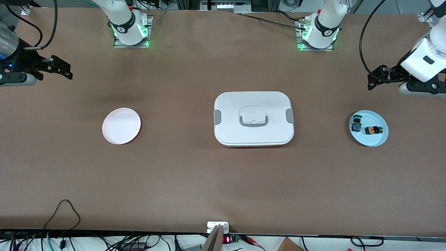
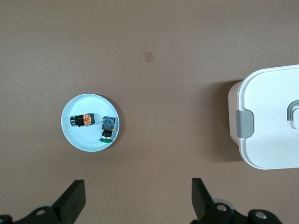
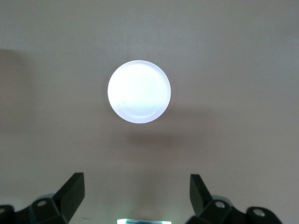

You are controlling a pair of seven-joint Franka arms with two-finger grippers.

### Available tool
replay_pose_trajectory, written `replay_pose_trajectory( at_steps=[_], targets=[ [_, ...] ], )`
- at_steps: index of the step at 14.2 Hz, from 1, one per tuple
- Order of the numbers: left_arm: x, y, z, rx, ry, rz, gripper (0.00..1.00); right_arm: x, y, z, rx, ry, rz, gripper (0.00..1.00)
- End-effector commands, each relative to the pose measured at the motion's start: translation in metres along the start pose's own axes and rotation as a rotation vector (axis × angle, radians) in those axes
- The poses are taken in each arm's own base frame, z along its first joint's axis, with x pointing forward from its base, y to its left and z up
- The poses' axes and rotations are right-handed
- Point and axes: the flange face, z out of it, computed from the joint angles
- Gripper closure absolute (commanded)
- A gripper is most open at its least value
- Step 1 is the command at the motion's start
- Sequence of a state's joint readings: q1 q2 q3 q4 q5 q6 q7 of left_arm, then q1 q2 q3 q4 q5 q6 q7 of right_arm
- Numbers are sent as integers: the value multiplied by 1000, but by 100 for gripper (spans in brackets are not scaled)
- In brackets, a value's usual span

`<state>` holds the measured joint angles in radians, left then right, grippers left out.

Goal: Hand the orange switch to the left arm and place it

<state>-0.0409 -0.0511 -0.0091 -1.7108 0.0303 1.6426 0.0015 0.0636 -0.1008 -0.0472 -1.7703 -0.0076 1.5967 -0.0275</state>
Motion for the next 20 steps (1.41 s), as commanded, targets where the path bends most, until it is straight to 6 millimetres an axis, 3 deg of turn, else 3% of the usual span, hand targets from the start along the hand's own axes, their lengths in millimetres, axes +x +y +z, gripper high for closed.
replay_pose_trajectory(
  at_steps=[1, 10, 20],
  targets=[
    [2, 1, -6, 19, -3, 4, 0, -6, 0, -5, -13, 13, 5, 0],
    [20, -2, -2, 8, -3, -9, 0, -6, 1, -3, -11, 0, 9, 0],
    [19, -2, -1, 8, -11, -6, 0, -5, 1, -2, -15, -3, 5, 0]
  ],
)
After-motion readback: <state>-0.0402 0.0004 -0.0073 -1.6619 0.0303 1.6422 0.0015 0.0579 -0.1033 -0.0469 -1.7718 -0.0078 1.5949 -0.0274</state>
